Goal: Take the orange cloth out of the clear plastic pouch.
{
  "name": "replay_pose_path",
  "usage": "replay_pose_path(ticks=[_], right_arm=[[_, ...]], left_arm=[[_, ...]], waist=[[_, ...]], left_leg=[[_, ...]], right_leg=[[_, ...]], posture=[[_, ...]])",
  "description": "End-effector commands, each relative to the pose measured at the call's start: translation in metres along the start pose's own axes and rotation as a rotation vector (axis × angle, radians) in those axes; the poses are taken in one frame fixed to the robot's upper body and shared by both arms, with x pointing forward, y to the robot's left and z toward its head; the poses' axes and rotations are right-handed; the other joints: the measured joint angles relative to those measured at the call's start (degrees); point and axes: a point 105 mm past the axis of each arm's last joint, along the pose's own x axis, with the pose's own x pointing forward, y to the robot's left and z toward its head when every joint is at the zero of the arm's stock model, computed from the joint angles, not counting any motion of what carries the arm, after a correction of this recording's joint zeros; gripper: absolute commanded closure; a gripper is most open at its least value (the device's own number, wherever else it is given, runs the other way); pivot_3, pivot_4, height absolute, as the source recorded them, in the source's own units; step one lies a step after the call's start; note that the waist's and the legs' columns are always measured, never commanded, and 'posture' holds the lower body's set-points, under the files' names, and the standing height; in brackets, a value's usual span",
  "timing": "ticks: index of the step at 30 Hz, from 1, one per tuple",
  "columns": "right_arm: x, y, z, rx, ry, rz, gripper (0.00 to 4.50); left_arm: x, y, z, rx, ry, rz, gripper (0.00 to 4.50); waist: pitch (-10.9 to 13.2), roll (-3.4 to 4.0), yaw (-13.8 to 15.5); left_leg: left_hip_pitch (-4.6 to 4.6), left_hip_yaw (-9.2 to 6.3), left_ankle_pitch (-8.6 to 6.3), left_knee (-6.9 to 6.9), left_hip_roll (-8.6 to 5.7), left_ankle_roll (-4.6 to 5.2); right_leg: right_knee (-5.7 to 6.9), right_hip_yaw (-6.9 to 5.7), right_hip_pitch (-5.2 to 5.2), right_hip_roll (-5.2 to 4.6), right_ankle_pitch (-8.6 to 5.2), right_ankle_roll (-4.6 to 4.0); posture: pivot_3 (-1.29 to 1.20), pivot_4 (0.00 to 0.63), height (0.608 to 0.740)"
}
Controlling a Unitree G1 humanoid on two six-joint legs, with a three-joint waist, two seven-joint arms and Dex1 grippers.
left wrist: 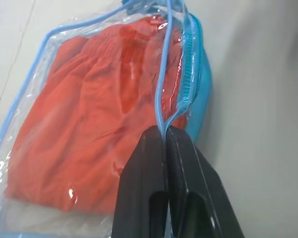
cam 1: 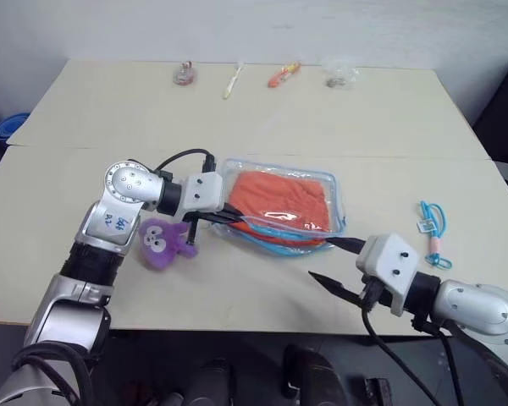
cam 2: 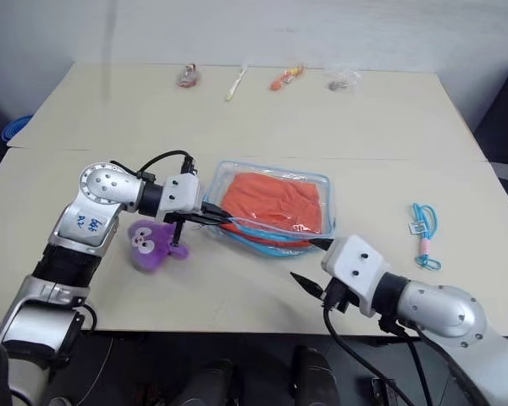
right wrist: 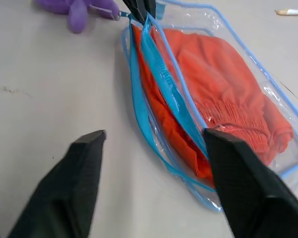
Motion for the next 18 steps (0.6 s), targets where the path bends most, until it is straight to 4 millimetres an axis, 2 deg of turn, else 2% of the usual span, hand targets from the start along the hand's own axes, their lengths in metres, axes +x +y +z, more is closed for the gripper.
replay_pose_path(ticks=[1,2,10,13,16,18], right_arm=[[0.010,-0.002,0.004,-0.107,-0.025,-0.048,2.80],[0.015,-0.005,0.001,-0.136,-0.014,-0.076,3.12],[0.051,-0.011,-0.015,-0.299,0.007,-0.137,3.12],[0.059,-0.013,-0.019,-0.334,0.019,-0.157,2.55],[0.063,-0.016,-0.023,-0.380,0.037,-0.178,1.61],[0.065,-0.018,-0.025,-0.384,0.044,-0.190,1.61]], left_arm=[[-0.003,0.001,0.014,-0.017,-0.027,0.084,4.50],[-0.002,0.000,0.014,-0.028,-0.030,0.100,4.50],[0.007,0.000,0.021,-0.087,-0.077,0.157,4.50],[0.008,-0.001,0.022,-0.093,-0.083,0.155,4.50],[0.009,-0.002,0.023,-0.094,-0.083,0.148,4.50],[0.008,-0.003,0.023,-0.094,-0.082,0.144,4.50]], waist=[[0.00,0.00,-0.01],[0.00,0.00,0.01],[-0.01,0.00,-0.01],[-0.01,0.01,-0.05],[-0.01,0.01,-0.08],[-0.01,0.01,-0.08]], left_leg=[[0.01,-0.02,0.00,0.01,0.00,0.00],[0.03,-0.04,0.00,0.01,0.00,0.00],[0.01,-0.01,0.00,0.01,-0.01,-0.01],[0.01,0.01,0.00,0.00,0.00,-0.01],[0.00,0.03,0.00,0.00,0.00,-0.01],[0.01,0.04,0.01,-0.01,0.01,-0.01]], right_leg=[[0.01,0.03,0.00,0.01,0.00,0.00],[0.01,0.05,0.00,0.01,0.00,0.00],[0.00,0.05,0.00,0.01,0.00,0.00],[0.00,0.01,0.00,0.01,0.00,0.00],[-0.01,0.01,0.00,0.01,0.00,0.00],[-0.01,0.01,0.00,0.02,0.00,0.00]], posture=[[0.00,0.150,0.740],[0.00,0.150,0.740],[0.00,0.150,0.740],[0.00,0.150,0.740],[0.00,0.150,0.740],[0.00,0.150,0.740]])
